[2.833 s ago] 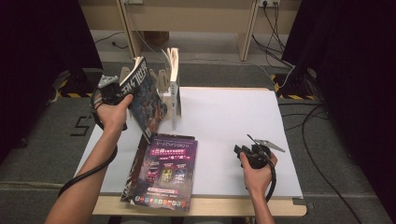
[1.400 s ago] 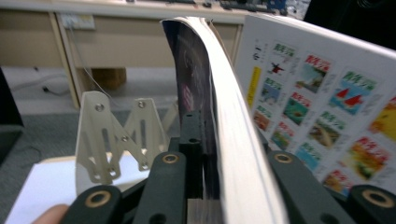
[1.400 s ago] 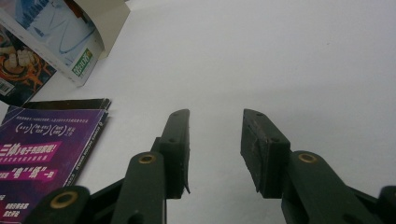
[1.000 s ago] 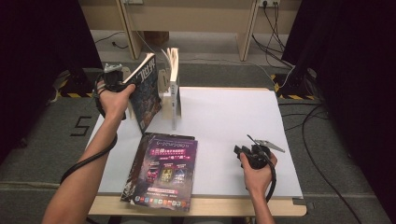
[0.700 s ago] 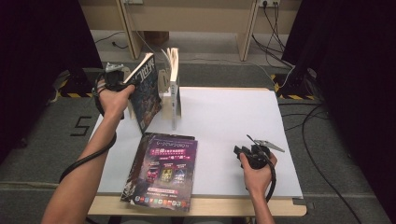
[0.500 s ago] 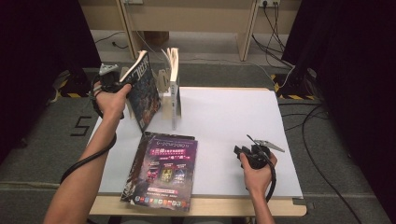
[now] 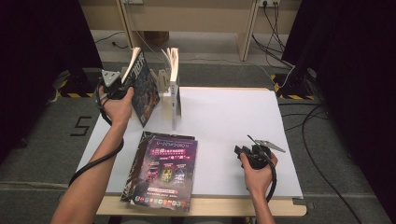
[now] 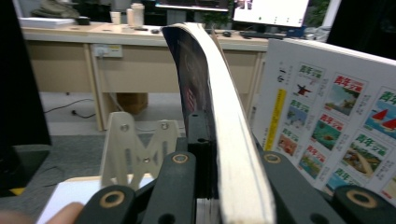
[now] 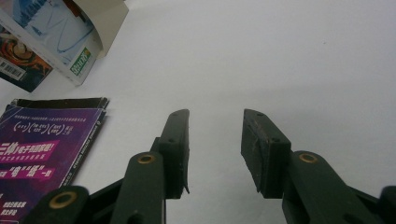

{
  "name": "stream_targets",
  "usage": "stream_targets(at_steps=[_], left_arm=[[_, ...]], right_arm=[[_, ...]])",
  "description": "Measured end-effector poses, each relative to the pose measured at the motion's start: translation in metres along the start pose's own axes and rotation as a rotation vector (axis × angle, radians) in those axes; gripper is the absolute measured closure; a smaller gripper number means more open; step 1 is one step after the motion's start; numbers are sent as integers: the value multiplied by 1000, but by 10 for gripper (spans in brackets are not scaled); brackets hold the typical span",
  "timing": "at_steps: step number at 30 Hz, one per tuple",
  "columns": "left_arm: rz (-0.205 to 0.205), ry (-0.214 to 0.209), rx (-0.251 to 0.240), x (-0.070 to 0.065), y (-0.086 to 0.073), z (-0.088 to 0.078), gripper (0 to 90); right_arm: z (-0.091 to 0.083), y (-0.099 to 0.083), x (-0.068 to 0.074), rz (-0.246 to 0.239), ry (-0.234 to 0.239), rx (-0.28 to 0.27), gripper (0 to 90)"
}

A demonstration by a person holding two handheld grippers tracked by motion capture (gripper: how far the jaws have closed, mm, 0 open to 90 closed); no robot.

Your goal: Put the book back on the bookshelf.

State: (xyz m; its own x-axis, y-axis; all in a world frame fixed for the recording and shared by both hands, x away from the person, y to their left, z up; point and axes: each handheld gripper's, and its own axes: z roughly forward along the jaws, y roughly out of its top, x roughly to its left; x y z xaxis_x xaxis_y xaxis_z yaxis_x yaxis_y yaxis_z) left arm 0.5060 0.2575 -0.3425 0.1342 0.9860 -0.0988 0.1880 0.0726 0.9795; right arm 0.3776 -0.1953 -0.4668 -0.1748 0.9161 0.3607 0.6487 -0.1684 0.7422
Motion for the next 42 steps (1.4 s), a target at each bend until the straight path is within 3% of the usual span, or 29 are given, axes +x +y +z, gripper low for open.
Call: stream_targets(at_steps=[7,11,13,17,24,28,32,34,36,42], left_arm=[[24,8,49,-4,5,0,809],[4,13,93,-5,9,0,775],[-25,-2,119,-3,10,2,755],[-28,-3,142,-1,12,5,717],[-100,-56,182,5,13,13,687],[-134,-115,275,8,12,21,742],[-76,-94,309,6,14,24,785],[-48,-81,310,5,15,24,814],[-54,-82,302,4,14,24,819],[-56,-11,218,1,6,18,823]], right_arm=[[1,0,1,3,3,3,623],[-1,0,1,5,3,3,623],[-1,0,0,6,4,1,623],[0,-1,-1,0,4,0,622],[0,-1,-1,17,4,13,618],[1,-1,-1,16,4,16,616],[1,-2,0,21,7,21,614],[1,-2,-1,2,1,17,614],[1,-2,-2,3,3,17,614],[0,-1,-1,14,6,15,615]])
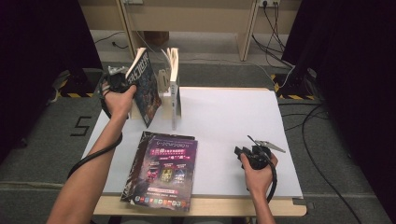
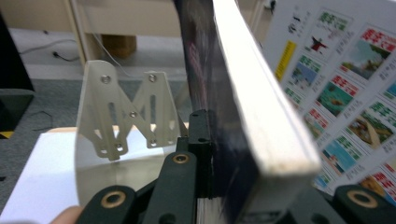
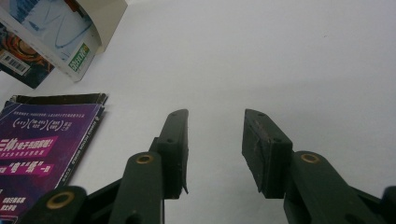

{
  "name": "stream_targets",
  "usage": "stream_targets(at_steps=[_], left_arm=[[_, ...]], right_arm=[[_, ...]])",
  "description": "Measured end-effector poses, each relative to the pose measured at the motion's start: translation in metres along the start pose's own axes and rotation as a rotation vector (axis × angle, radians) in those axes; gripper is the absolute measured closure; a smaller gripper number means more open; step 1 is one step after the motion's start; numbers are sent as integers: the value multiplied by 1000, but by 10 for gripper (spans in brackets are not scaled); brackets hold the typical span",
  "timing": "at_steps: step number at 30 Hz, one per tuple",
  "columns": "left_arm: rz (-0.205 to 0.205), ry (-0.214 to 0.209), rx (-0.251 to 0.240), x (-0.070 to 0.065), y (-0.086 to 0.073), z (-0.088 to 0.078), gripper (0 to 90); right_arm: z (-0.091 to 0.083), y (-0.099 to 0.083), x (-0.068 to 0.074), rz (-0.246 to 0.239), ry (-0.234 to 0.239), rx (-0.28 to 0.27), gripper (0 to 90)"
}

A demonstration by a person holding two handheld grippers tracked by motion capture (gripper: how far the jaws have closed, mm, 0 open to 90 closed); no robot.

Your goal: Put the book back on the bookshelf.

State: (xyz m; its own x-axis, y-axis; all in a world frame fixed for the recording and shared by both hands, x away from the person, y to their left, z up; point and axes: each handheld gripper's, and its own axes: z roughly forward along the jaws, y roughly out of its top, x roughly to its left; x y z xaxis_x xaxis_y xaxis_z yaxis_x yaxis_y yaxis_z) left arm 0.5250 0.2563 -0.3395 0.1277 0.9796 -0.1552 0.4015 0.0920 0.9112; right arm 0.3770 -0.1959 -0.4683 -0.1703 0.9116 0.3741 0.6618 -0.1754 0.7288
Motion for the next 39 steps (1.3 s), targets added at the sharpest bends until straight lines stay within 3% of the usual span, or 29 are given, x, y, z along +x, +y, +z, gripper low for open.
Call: stream_targets(at_steps=[4,8,12,18,26,36,39], left_arm=[[-2,76,-75,0,-5,-8,823],[-24,94,-71,2,-10,-5,822],[0,113,-72,-3,-10,-4,819],[-2,117,-50,-6,-7,-3,803],[-2,116,-22,-3,-8,-5,713],[-20,103,-37,0,-13,-14,585],[-45,82,-36,1,-13,-17,554]], right_arm=[[0,0,0,-2,-2,-1,615],[1,0,1,-2,1,6,615],[1,0,1,3,1,2,615],[0,0,0,0,2,1,614],[0,0,1,0,2,0,613],[1,0,2,-14,-1,-1,611],[1,0,3,-9,0,-3,610]])
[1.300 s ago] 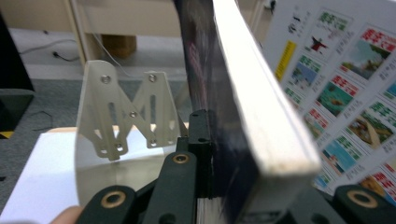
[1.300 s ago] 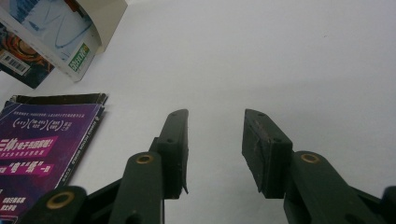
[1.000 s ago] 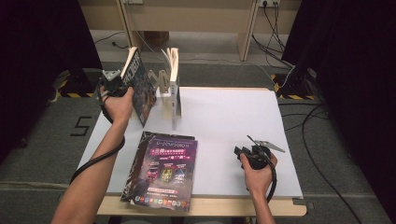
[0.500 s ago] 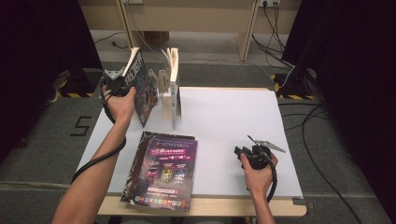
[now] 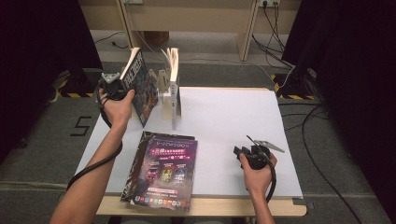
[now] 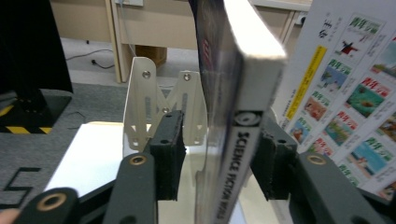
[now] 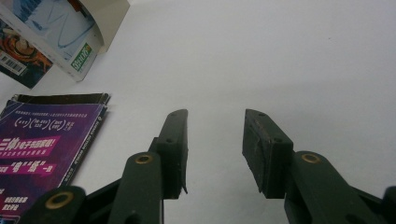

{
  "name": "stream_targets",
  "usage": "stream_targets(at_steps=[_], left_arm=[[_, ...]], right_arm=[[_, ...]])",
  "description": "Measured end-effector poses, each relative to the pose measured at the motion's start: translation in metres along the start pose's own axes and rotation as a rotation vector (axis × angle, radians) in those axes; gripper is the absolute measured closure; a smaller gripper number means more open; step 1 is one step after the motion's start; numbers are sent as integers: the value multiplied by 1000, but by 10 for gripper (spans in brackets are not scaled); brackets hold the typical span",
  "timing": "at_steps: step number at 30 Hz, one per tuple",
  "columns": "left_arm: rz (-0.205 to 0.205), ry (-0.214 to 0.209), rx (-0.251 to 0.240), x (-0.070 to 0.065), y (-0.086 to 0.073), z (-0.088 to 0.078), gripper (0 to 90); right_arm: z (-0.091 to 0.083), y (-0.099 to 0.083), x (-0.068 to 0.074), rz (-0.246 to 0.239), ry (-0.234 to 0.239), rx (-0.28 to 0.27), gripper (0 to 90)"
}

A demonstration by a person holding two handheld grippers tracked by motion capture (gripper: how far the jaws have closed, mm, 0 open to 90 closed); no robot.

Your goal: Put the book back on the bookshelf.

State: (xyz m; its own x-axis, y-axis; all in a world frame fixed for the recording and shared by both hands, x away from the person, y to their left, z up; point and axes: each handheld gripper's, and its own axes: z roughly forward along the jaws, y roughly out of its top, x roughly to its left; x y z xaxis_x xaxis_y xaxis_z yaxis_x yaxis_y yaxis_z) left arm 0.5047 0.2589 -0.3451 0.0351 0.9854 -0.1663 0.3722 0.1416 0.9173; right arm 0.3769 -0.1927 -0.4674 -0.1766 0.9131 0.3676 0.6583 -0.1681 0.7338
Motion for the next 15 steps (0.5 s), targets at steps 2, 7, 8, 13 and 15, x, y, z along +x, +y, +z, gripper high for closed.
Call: stream_targets(at_steps=[2,7,8,13,15], left_arm=[[0,1,1,0,1,-1,526],[7,0,8,0,1,-2,514],[4,0,7,0,0,-3,513],[-1,-12,10,1,-2,-6,509],[3,-9,10,2,-3,-7,509]], right_arm=[[0,0,0,-11,-3,-5,609],[0,0,0,-3,0,-3,609],[0,0,0,-2,0,-3,609],[0,0,0,-10,-3,-6,609],[0,0,0,-10,0,-4,609]])
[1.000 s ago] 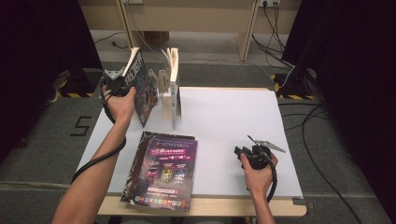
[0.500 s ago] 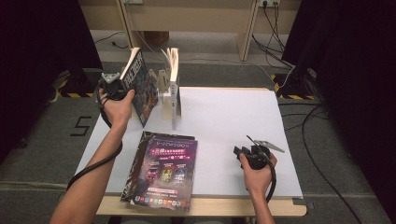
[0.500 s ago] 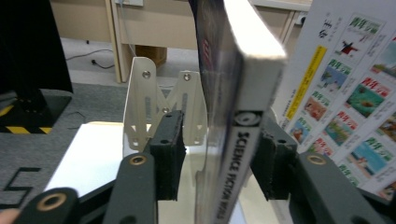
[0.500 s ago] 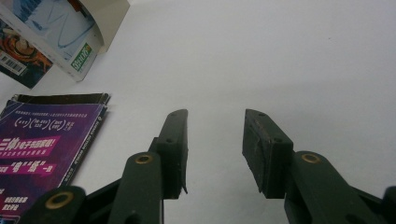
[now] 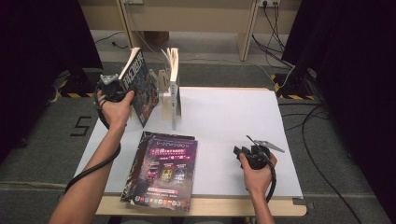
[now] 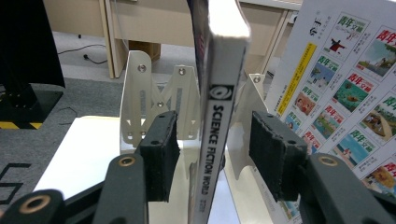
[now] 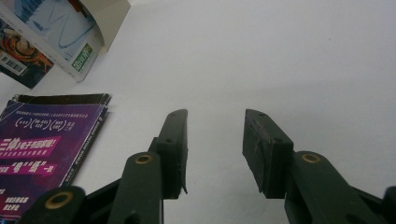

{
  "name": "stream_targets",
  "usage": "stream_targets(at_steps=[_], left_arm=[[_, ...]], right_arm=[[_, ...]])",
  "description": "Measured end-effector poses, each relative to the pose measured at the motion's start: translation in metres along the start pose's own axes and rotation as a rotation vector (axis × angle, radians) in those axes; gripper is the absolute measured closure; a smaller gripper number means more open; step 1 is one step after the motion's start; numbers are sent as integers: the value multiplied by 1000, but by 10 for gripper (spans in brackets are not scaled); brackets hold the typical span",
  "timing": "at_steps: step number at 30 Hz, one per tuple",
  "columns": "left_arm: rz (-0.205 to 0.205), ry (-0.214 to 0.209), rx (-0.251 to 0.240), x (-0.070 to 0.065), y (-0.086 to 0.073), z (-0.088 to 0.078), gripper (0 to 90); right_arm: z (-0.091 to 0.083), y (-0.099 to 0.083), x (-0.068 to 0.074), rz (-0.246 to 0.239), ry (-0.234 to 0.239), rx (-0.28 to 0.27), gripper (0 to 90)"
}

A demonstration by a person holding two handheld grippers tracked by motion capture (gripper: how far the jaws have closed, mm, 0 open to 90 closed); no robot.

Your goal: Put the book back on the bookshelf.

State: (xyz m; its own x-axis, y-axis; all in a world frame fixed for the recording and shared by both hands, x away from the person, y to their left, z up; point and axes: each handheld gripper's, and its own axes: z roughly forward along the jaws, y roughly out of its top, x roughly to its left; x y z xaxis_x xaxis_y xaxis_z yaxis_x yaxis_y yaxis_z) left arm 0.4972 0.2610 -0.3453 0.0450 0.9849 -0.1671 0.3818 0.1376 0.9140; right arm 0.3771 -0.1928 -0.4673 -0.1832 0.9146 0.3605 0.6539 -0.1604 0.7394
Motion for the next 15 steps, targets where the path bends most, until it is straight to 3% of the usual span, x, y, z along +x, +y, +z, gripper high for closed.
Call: stream_targets(at_steps=[15], left_arm=[[-3,-26,2,1,-7,-12,485]], right_arm=[[0,0,4,9,4,4,607]])
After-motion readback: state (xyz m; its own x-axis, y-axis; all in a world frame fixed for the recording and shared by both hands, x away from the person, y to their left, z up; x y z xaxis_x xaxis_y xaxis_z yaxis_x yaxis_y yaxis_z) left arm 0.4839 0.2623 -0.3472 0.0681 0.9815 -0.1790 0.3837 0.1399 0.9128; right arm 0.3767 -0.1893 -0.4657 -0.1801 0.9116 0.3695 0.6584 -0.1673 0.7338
